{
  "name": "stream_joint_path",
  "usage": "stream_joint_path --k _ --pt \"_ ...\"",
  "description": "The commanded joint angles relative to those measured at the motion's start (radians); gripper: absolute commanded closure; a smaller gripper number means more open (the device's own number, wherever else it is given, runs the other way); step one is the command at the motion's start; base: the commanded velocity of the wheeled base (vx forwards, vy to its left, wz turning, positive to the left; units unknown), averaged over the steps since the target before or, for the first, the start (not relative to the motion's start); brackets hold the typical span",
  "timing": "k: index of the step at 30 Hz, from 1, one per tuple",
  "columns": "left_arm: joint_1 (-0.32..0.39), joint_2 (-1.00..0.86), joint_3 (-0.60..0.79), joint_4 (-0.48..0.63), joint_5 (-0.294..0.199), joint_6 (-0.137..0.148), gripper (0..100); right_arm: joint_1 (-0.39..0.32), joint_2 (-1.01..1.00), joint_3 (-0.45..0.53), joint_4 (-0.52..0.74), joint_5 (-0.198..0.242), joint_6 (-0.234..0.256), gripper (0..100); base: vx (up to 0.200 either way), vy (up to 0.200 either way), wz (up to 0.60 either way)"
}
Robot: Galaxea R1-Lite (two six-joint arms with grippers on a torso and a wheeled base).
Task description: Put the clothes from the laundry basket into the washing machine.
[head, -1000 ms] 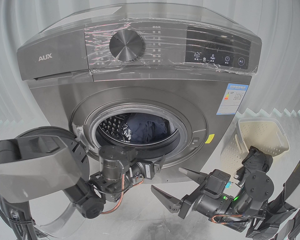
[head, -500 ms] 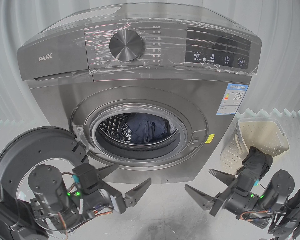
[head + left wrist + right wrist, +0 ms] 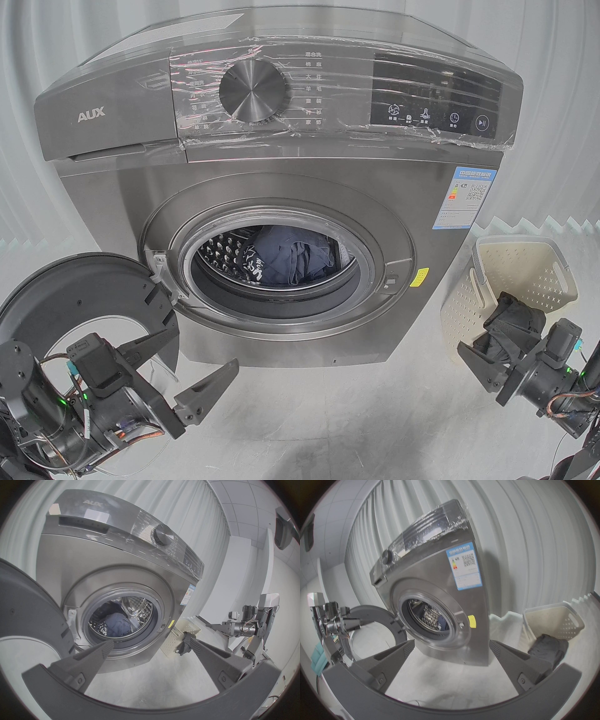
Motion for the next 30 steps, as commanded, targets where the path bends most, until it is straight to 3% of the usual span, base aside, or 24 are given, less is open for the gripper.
stream_joint_path --k 1,4,7,10,12,14,17,22,25,30 --pt "0.067 -0.126 0.085 0.012 0.006 0.005 0 -0.051 -0.285 0.016 0.23 -0.005 -0.009 0 -0.2 0.0 0.0" --pt "0.094 -0.174 0.085 0.033 0.006 0.01 0 -0.119 -0.336 0.018 0.296 0.002 -0.02 0 -0.2 0.0 0.0" --pt "0.105 -0.209 0.085 0.059 0.006 0.013 0 -0.14 -0.394 0.018 0.344 0.005 -0.026 0 -0.2 0.0 0.0" --pt "0.113 -0.303 0.085 0.162 0.011 0.019 0 -0.158 -0.512 0.016 0.476 -0.001 -0.039 0 0.0 0.0 0.0" --pt "0.139 -0.379 0.085 0.259 0.013 0.039 0 -0.192 -0.577 0.018 0.563 -0.001 -0.037 0 0.0 0.0 0.0" --pt "0.146 -0.404 0.085 0.286 0.011 0.048 0 -0.203 -0.601 0.018 0.592 -0.001 -0.039 0 -0.1 0.0 0.0" --pt "0.177 -0.583 0.085 0.459 0.0 0.087 0 -0.283 -0.71 0.016 0.712 -0.001 -0.046 0 -0.2 0.0 0.0" --pt "0.249 -0.698 0.085 0.581 -0.001 0.087 0 -0.366 -0.807 0.016 0.753 0.004 -0.091 0 -0.08 0.0 0.0" --pt "0.306 -0.812 0.087 0.713 -0.018 0.087 0 -0.441 -0.906 0.016 0.839 0.019 -0.111 0 0.0 0.0 0.0" --pt "0.379 -0.921 0.087 0.831 -0.021 0.082 0 -0.451 -1.077 0.016 0.997 0.059 -0.117 0 -0.12 0.0 0.0"
